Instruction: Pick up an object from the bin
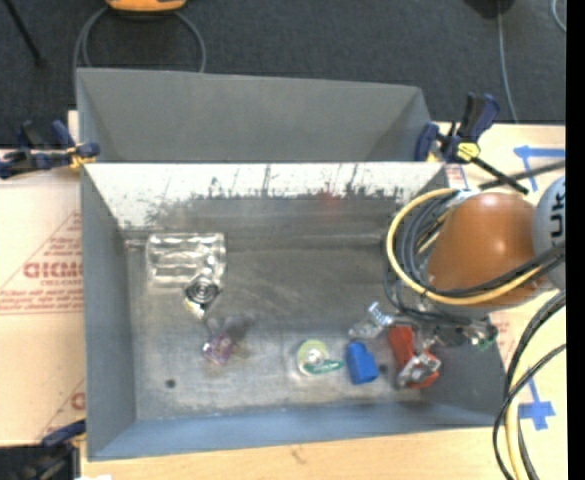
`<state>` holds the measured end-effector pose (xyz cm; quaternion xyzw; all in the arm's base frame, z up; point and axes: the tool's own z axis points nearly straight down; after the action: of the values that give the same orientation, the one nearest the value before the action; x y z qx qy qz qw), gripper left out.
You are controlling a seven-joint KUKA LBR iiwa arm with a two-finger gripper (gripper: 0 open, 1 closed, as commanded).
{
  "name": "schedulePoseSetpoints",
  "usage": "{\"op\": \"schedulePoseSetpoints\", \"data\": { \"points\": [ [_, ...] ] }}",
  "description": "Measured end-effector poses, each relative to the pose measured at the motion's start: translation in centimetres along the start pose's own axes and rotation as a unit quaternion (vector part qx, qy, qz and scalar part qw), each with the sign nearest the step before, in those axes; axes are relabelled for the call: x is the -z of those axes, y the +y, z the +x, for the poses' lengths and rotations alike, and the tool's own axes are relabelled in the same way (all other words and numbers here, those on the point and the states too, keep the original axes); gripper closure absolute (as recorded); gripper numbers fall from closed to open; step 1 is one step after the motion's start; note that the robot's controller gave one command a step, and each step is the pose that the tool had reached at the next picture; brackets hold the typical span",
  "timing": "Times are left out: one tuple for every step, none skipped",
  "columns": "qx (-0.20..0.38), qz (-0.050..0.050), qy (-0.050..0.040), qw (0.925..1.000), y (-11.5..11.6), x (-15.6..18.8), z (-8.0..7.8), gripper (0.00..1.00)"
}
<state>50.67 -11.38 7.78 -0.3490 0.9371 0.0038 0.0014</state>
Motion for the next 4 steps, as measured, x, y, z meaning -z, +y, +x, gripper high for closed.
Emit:
{"op": "schedulePoseSetpoints", "data": {
  "points": [
    [0.048, -0.001, -0.0124, 0.9988, 0.4, 0.0, 1.0, 0.00],
    [0.073, 0.003, -0.0059, 0.9973, 1.8, 0.1, 1.4, 0.00],
    [0.052, 0.000, -0.0014, 0.9986, -0.5, 2.1, 0.8, 0.00],
    [0.108, -0.001, -0.0071, 0.9942, 0.1, 1.4, 0.6, 0.00]
  ]
}}
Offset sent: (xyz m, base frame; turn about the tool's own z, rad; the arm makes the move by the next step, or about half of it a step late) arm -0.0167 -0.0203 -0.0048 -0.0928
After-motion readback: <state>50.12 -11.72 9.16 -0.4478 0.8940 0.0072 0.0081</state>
